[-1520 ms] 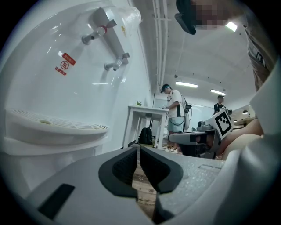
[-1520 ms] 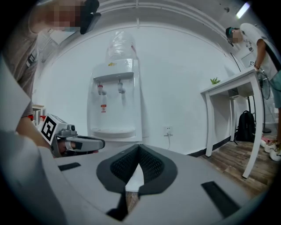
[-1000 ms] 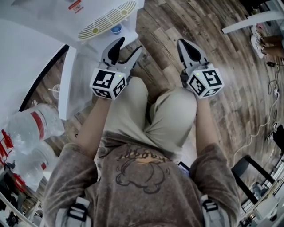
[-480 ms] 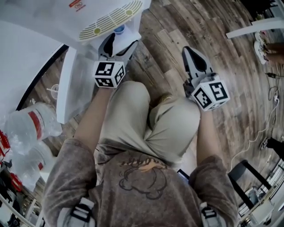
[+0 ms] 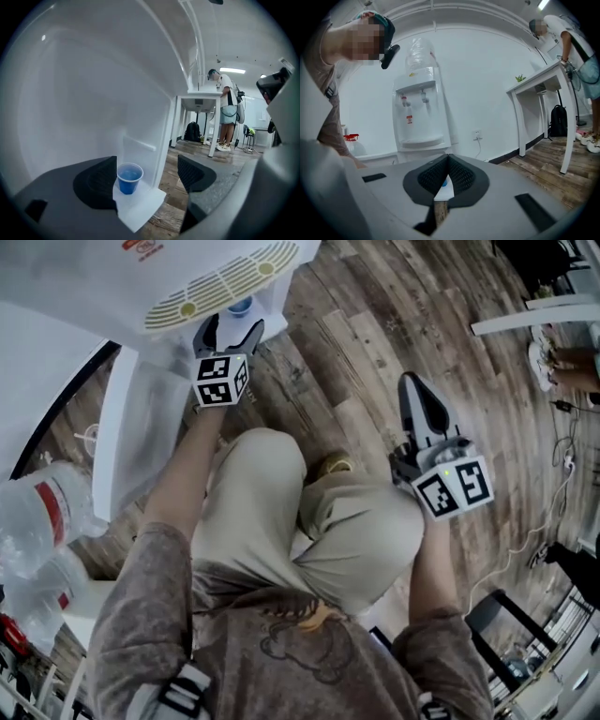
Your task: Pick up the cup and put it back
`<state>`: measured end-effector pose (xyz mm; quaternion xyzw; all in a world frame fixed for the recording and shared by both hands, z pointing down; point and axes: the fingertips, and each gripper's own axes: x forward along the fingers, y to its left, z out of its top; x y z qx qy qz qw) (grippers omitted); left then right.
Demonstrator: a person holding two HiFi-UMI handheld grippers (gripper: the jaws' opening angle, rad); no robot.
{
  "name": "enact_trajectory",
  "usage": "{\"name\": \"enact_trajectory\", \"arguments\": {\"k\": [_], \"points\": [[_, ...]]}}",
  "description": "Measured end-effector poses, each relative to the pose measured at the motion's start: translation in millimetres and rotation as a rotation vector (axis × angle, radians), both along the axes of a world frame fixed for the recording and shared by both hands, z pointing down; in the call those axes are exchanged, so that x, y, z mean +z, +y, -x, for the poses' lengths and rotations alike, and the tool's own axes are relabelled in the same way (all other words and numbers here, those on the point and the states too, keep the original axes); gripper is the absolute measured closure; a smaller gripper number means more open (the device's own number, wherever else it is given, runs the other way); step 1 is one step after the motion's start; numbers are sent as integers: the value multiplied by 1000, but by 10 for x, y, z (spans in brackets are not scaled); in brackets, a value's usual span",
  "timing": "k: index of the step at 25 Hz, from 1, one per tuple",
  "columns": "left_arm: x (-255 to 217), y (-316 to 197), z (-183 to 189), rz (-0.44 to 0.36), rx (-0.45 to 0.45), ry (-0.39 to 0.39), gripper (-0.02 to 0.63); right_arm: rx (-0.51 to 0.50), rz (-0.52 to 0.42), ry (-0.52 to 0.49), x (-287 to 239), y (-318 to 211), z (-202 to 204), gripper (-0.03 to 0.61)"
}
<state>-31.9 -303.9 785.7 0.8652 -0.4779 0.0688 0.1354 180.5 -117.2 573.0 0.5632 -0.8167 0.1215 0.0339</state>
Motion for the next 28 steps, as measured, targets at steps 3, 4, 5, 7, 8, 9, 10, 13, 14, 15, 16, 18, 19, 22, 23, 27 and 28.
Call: {"name": "enact_trajectory", "arguments": {"k": [3,4,5,7,8,9,10,13,14,15,16,18,19,22,23,27,28], "points": [[281,-131,28,32,-26,-46,225,-6,-3,-10,-17,24,-5,577],[372,-176,48,43,-40,-59,225,-8,-2,-13,-12,28,1,577],[461,-222,66,54,-54,-71,225,-11,0,-15,-1,29,8,577],[636,-312,82,77,-75,-98,225,-16,6,-16,28,22,19,577],[715,-352,84,88,-82,-110,225,-18,9,-17,39,17,23,577],[780,-388,81,96,-85,-115,225,-21,11,-16,47,12,29,577],[829,-424,73,101,-84,-116,225,-24,13,-15,52,9,35,577],[934,-529,33,105,-75,-115,225,-30,19,-13,61,24,39,577],[965,-567,21,109,-78,-115,227,-29,23,-16,66,30,28,577],[994,-611,16,112,-83,-117,227,-26,25,-21,72,31,11,577],[1024,-660,19,115,-89,-120,227,-21,28,-29,80,27,-6,577],[1075,-744,41,124,-100,-131,227,-12,36,-46,100,19,-40,577],[1093,-773,48,129,-103,-136,227,-6,42,-53,110,21,-57,577],[1131,-847,58,143,-107,-141,227,9,56,-61,134,35,-91,577],[1136,-866,67,144,-108,-140,227,6,57,-62,138,36,-86,577],[1121,-916,22,141,-96,-131,229,-11,57,-56,138,36,-79,577],[1121,-925,-2,140,-91,-130,229,-12,58,-53,140,40,-82,577]]}}
